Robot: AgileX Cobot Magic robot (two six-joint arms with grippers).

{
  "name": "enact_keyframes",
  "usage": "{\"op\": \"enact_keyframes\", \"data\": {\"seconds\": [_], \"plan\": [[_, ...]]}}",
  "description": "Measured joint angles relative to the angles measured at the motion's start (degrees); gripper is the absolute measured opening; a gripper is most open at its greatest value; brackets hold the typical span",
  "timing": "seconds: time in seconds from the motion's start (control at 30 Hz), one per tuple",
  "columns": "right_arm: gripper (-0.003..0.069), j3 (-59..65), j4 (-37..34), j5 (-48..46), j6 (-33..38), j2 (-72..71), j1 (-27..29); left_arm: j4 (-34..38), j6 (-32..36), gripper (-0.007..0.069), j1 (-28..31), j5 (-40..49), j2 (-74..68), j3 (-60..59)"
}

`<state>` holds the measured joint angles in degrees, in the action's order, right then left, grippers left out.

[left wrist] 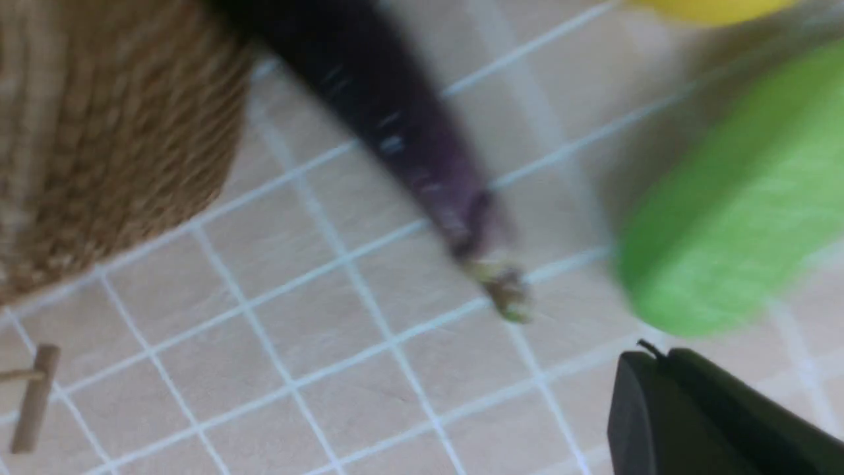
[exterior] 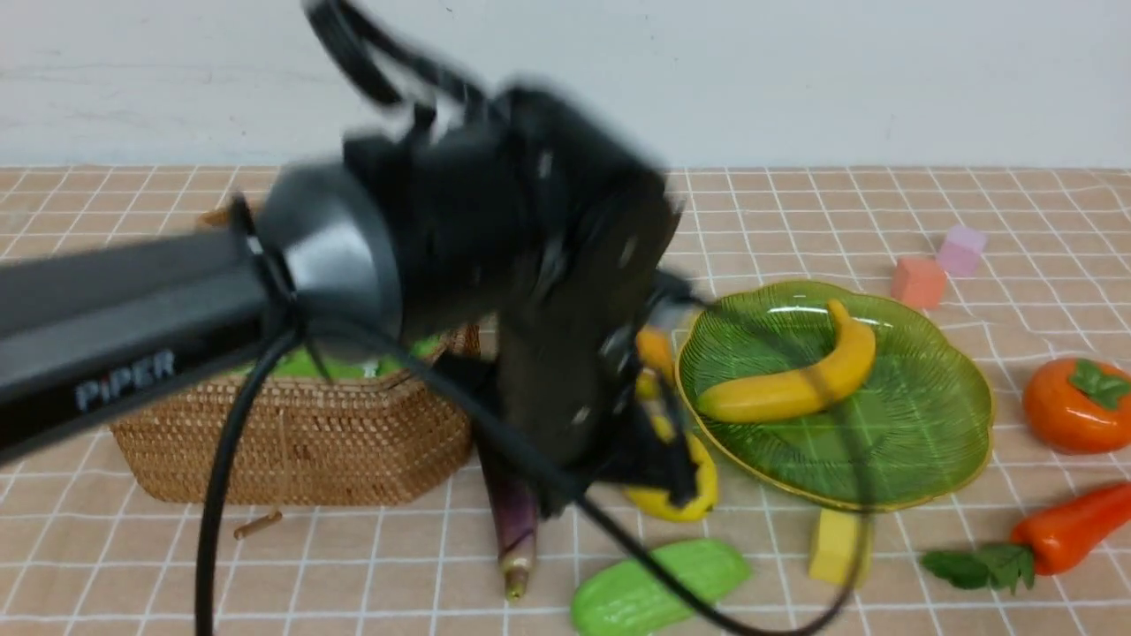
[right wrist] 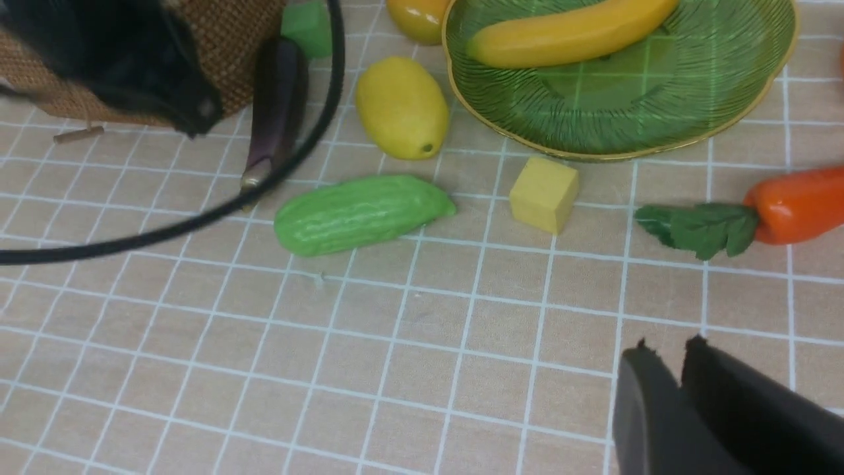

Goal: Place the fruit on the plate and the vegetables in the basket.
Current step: Use the left arm to grab an eggplant and put it into the left basket

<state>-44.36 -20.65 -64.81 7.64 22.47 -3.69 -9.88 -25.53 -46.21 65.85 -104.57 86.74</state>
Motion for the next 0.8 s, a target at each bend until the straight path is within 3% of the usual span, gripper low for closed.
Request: {"op": "enact_keyframes", "data": {"seconds": [0.13,0.23,0.4,0.57,0.73,0.8], "plan": [[0.0099,0.0,-1.1,-0.1,0.9,0.0,0.0,-0.8,-3.7,0.0155,1.7,-3.5,-1.6,-1.6],[0.0099,0.0,-1.5,-0.2,2.1,0.0,0.0,-1.0,-6.0,0.0344,3.8,-6.0,-3.6,-1.6],[0.0099,0.0,-2.6,-0.4,3.5,0.0,0.0,-1.4,-7.4,0.0501,6.4,-8.9,-6.7,-1.6],[0.0099,0.0,-3.7,-0.4,3.9,0.0,0.0,-1.4,-7.7,0.0505,7.1,-11.2,-10.3,-1.6],[0.0102,0.0,-3.8,-0.4,4.1,0.0,0.0,-1.9,-10.2,0.0384,7.1,-13.0,-13.8,-1.6],[0.0104,0.0,-3.8,-0.4,4.1,0.0,-0.1,-2.0,-10.4,0.0299,7.1,-13.3,-13.9,-1.6]]}}
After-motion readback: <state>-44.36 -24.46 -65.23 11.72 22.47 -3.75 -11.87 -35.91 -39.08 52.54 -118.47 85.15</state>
